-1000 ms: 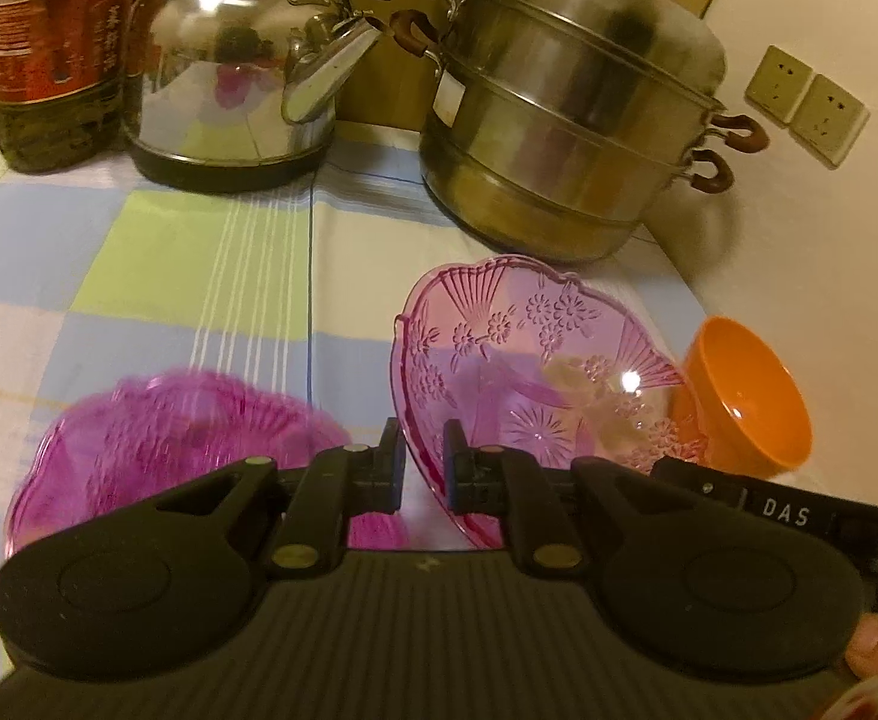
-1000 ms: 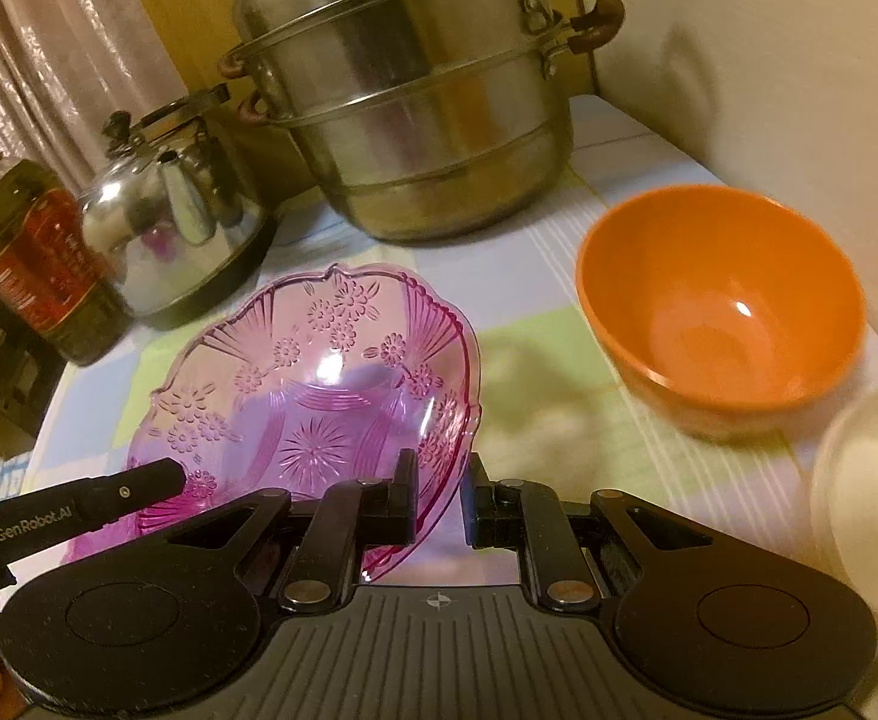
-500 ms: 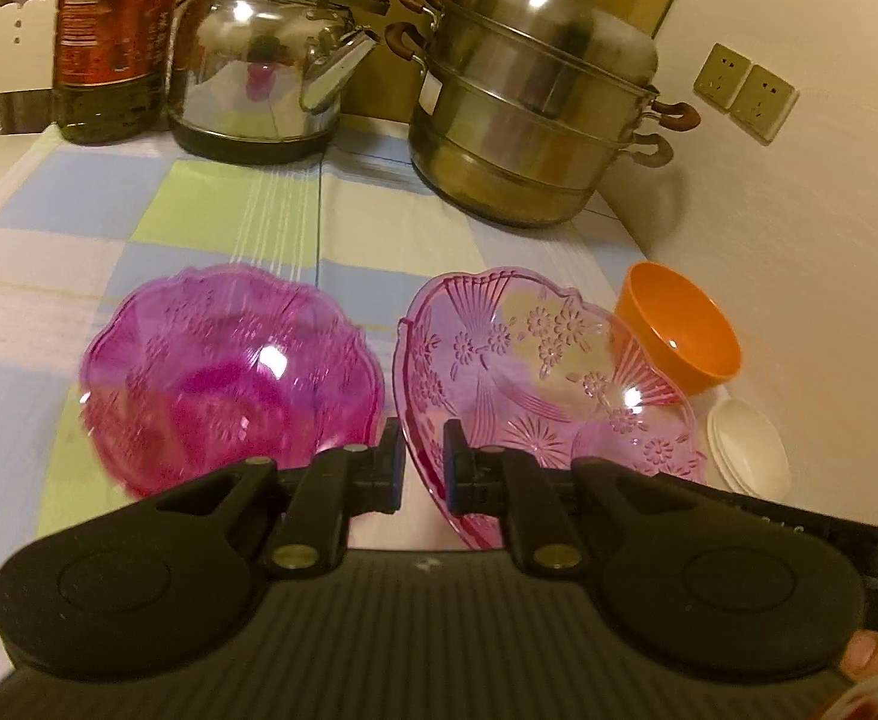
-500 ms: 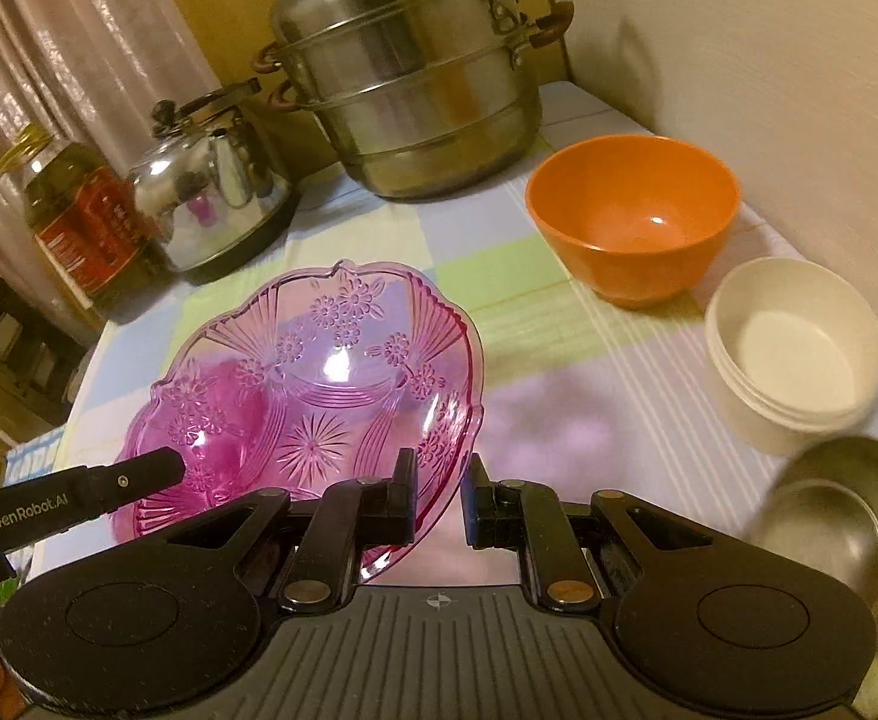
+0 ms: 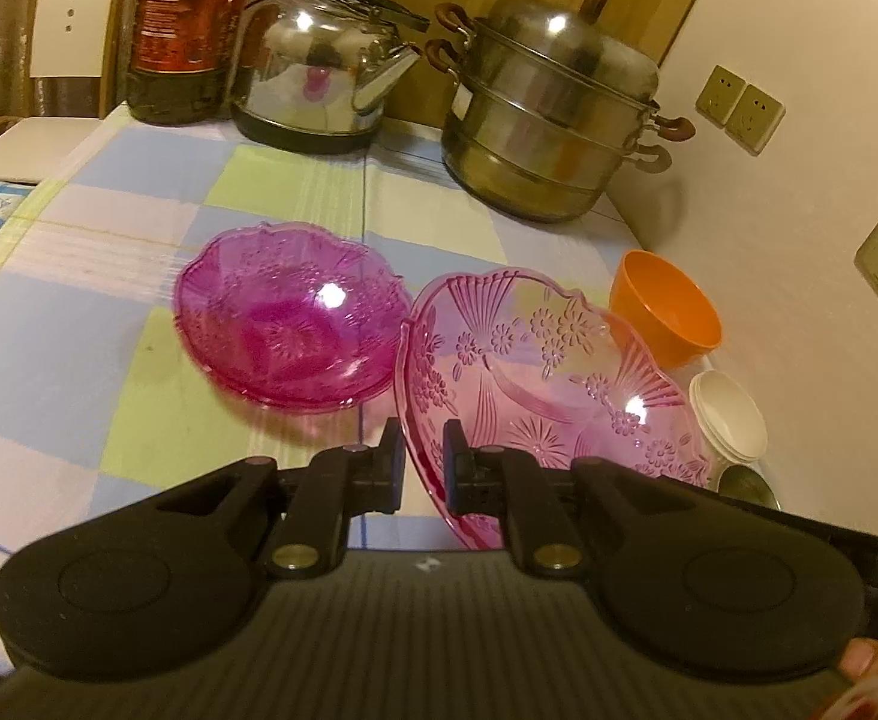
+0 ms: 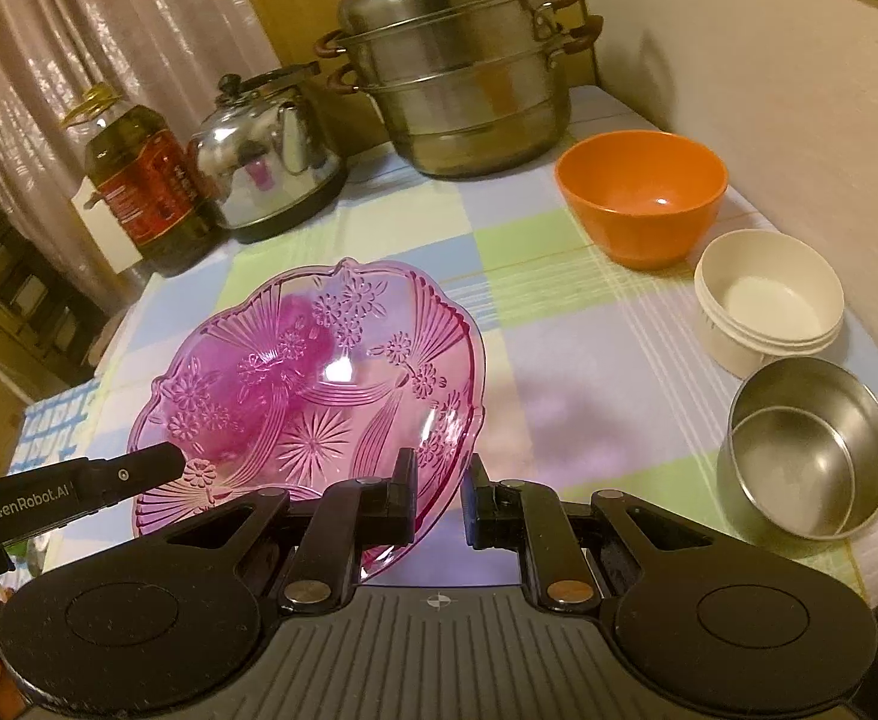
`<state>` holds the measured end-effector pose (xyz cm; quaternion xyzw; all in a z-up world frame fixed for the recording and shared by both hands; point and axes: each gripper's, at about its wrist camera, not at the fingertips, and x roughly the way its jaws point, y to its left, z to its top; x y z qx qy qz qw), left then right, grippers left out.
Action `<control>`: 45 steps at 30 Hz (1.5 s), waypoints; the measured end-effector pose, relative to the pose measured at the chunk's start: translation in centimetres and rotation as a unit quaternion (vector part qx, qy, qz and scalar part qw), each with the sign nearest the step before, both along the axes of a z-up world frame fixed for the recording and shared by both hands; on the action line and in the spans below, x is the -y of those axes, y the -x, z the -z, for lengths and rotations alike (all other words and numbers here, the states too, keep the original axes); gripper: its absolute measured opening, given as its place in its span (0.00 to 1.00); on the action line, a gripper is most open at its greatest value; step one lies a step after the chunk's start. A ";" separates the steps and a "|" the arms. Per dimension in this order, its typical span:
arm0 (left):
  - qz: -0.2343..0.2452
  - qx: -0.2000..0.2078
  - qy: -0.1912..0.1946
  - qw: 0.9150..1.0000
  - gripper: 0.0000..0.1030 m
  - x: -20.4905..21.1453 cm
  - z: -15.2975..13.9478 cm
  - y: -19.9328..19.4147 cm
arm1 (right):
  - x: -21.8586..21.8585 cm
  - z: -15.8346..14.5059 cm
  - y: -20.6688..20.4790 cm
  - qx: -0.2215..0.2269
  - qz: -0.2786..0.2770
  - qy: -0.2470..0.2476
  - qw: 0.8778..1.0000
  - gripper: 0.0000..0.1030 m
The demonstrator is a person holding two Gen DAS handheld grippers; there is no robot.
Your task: Organize plates and bowls
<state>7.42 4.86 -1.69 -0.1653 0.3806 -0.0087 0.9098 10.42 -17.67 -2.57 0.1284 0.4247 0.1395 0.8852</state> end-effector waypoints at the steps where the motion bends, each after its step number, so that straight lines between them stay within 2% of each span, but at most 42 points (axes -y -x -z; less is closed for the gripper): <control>1: -0.002 0.000 -0.001 1.000 0.10 -0.2 -0.1 0.3 | -0.1 -0.1 0.2 0.000 -0.002 -0.001 1.000 0.14; 22: -0.058 0.003 0.004 0.998 0.10 -4.9 -0.9 3.2 | -5.3 -0.8 0.4 0.010 -0.060 0.003 0.998 0.14; 45: -0.089 -0.006 0.007 0.996 0.10 -8.3 0.2 0.8 | -8.9 0.6 -2.8 0.005 -0.091 0.007 0.996 0.14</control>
